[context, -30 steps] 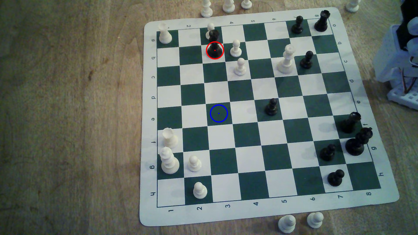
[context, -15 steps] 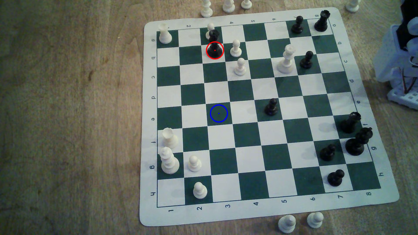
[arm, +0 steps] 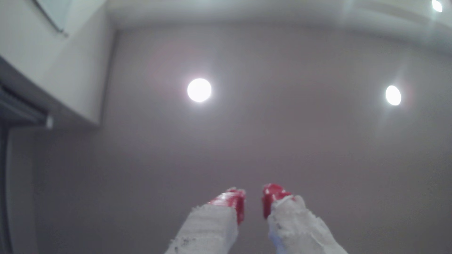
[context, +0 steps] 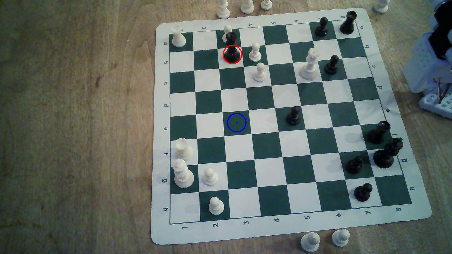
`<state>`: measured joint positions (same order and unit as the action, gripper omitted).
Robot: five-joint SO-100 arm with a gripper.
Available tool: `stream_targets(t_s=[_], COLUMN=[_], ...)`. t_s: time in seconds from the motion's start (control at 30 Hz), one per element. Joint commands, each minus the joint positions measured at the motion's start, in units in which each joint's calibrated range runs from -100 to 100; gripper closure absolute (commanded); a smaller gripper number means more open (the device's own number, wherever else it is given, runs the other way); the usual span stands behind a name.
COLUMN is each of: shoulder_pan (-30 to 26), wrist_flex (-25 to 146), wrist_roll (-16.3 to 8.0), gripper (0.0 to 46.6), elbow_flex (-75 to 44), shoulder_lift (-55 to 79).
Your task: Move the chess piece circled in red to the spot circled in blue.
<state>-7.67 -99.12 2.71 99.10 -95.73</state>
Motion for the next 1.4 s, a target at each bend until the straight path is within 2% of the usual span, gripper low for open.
stream_targets(t_s=[0.0, 0.07, 0.1, 0.2, 0.23, 0.37, 0.4, 0.5, 0.57, 0.63, 0.67, 0.77, 0.87, 0.93, 0.97, 1.13, 1.23, 1.37], shoulder_pan=[1.7, 4.3, 6.5, 8.3, 11.5, 15.5, 17.6, 18.7, 19.3, 20.0, 21.2, 22.3, 21.4, 20.6, 19.1, 14.3, 12.2, 11.2], wrist_flex=[11.6, 19.7, 25.9, 38.6, 49.8, 72.2, 84.1, 93.3, 101.3, 105.3, 107.6, 118.9, 127.5, 133.4, 136.7, 143.1, 147.2, 147.8], wrist_roll=[0.3, 0.4, 0.4, 1.7, 1.6, 0.3, -0.4, -1.0, -2.6, -2.6, -2.8, -4.0, -4.7, -4.8, -6.3, -6.6, -6.6, -8.2], gripper=[42.9, 42.3, 40.2, 39.3, 40.3, 40.7, 41.3, 40.3, 32.0, 25.4, 19.9, 17.2, 16.5, 18.2, 18.9, 25.1, 24.2, 22.0], elbow_flex=[0.8, 0.8, 0.8, 0.8, 0.8, -1.5, -3.9, -5.7, -9.8, -13.1, -16.1, -25.2, -34.5, -40.1, -45.2, -58.5, -65.6, -71.5], shoulder_lift=[0.0, 0.0, 0.0, 0.0, 0.0, 0.0, 0.0, 0.0, 0.1, 1.2, 3.6, 9.4, 18.3, 22.7, 28.2, 43.6, 50.8, 60.3])
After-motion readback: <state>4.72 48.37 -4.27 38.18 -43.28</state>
